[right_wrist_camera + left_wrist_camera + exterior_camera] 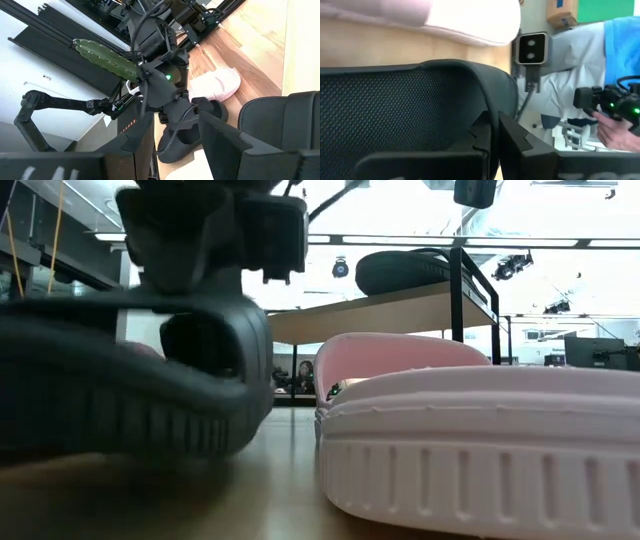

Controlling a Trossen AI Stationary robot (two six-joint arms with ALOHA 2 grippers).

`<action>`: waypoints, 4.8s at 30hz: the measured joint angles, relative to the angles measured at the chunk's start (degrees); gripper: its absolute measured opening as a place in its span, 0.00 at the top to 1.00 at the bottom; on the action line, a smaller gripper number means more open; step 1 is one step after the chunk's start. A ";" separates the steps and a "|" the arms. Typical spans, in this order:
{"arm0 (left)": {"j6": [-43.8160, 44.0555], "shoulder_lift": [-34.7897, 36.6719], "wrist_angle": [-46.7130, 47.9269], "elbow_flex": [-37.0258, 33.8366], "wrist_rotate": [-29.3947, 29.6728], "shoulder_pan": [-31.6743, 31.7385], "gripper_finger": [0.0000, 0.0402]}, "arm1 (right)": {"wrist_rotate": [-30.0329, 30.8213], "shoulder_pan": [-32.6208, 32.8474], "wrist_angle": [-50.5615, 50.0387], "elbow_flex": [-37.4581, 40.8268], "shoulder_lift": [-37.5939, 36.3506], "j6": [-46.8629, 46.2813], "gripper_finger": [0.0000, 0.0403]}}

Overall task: Pick and place slides into the shelf
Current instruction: Put the black slide on the shelf

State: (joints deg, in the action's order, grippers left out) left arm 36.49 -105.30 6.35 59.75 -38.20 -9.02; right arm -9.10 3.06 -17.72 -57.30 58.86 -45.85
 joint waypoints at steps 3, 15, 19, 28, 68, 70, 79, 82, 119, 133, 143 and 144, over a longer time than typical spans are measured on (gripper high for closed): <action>-0.07 0.02 0.23 1.88 -0.04 -0.46 0.98 | 0.00 0.01 0.00 0.00 0.01 -0.25 0.64; -12.51 0.02 25.62 20.65 2.42 -0.41 0.99 | 0.36 -2.11 -0.02 0.00 -0.01 -4.90 0.64; -19.72 0.04 38.69 30.09 6.01 -0.41 0.99 | -0.43 -3.46 -0.02 0.00 -0.17 -5.30 0.64; -27.14 0.09 52.15 46.75 12.34 -0.37 1.00 | -4.45 -4.23 0.44 0.02 -0.41 -8.34 0.64; -27.21 0.09 56.96 55.73 8.25 -2.80 0.99 | 0.04 5.37 16.33 0.04 11.45 -18.27 0.44; -27.23 0.09 56.84 55.73 8.23 -2.82 0.99 | -0.06 5.37 17.05 0.04 11.99 -19.16 0.44; -27.52 0.09 56.80 55.73 8.70 -2.62 0.99 | -0.11 6.86 22.82 0.04 13.67 -20.23 0.44; -27.89 0.09 56.74 55.73 8.70 -2.64 0.99 | 1.92 7.55 23.18 0.04 13.65 -20.11 0.44; -27.19 -0.76 53.53 55.68 8.63 -2.69 0.99 | 2.04 9.02 32.42 0.04 20.42 -22.75 0.44; -25.70 -2.67 52.10 55.68 5.51 -2.65 0.99 | 2.06 9.20 29.13 0.04 20.33 -22.69 0.46; -26.18 -2.71 51.62 55.66 5.70 -2.62 0.99 | 2.89 9.39 28.73 0.00 20.36 -21.33 0.80; -26.16 -2.71 51.61 55.67 5.69 -2.62 0.99 | 2.89 9.39 28.69 0.00 20.36 -21.15 0.84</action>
State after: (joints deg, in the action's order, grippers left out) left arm 10.33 -108.01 57.97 115.43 -32.51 -11.64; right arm -6.22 12.45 10.97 -57.30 79.22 -67.00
